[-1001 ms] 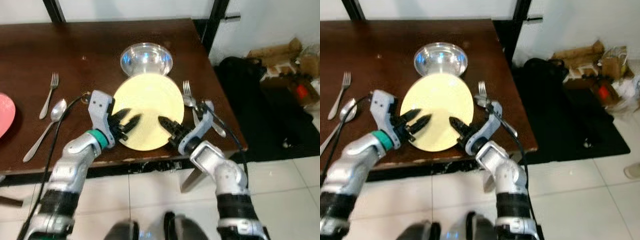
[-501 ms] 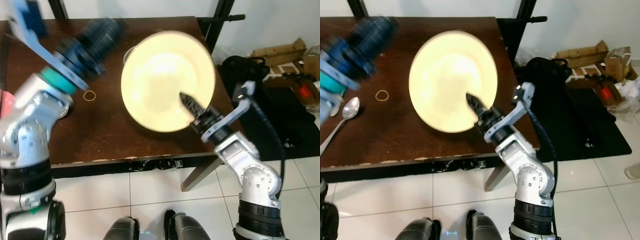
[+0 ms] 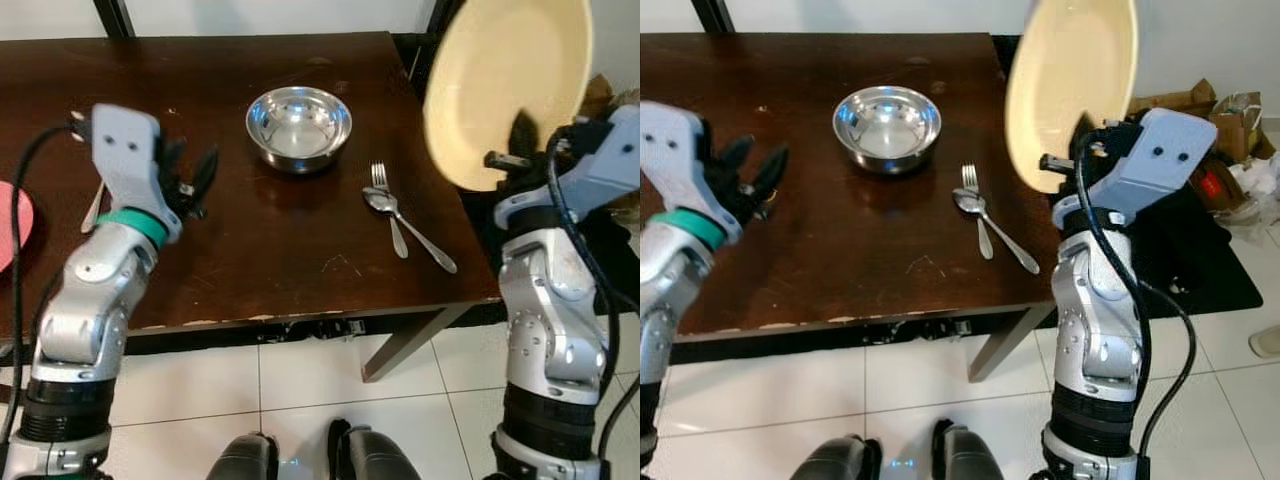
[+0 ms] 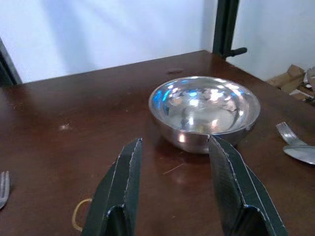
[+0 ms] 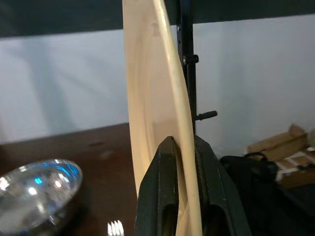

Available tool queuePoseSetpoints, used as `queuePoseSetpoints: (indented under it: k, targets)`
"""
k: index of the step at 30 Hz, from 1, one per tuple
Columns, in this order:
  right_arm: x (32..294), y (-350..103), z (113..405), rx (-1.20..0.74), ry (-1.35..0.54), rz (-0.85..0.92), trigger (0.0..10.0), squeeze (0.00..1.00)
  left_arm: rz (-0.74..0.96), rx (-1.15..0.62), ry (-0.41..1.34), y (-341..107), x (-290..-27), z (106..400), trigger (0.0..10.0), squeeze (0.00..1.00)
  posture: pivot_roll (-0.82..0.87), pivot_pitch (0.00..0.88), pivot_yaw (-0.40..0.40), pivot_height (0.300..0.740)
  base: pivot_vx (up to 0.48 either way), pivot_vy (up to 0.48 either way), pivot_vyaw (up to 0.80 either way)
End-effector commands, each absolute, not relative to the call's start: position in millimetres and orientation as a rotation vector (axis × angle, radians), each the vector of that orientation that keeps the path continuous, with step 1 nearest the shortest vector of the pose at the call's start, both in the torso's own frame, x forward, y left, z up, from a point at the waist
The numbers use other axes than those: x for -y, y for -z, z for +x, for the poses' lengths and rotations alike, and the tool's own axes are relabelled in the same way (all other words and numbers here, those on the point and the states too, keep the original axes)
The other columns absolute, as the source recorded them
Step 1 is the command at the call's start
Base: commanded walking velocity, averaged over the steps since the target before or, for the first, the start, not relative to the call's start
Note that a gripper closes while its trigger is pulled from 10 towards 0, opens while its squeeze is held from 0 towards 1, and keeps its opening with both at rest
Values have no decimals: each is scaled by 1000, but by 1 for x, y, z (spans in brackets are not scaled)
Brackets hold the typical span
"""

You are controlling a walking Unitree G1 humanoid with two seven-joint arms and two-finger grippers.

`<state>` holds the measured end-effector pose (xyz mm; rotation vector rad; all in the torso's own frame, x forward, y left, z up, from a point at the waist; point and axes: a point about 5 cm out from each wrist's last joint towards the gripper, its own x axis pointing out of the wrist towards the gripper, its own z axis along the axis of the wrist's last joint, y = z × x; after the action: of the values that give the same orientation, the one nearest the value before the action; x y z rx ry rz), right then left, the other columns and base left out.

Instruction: Setting the table

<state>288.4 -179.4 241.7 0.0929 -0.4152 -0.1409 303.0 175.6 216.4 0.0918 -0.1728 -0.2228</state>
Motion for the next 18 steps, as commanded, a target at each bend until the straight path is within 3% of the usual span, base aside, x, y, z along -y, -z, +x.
queuePoseSetpoints:
  k: [1, 12, 18]
  targets:
    - [179, -237, 285, 415, 157, 62, 10000, 0, 122, 181, 212, -212, -173, 299, 10000, 0, 56, 23, 8, 740, 0, 0, 0]
    - [186, -211, 284, 375, 251, 17, 10000, 0, 160, 226, 216, -206, -157, 300, 10000, 0, 45, 0, 6, 740, 0, 0, 0]
    - [186, -209, 287, 361, 260, 24, 10000, 0, 168, 243, 228, -208, -153, 302, 10000, 0, 44, 0, 5, 740, -259, 0, 0]
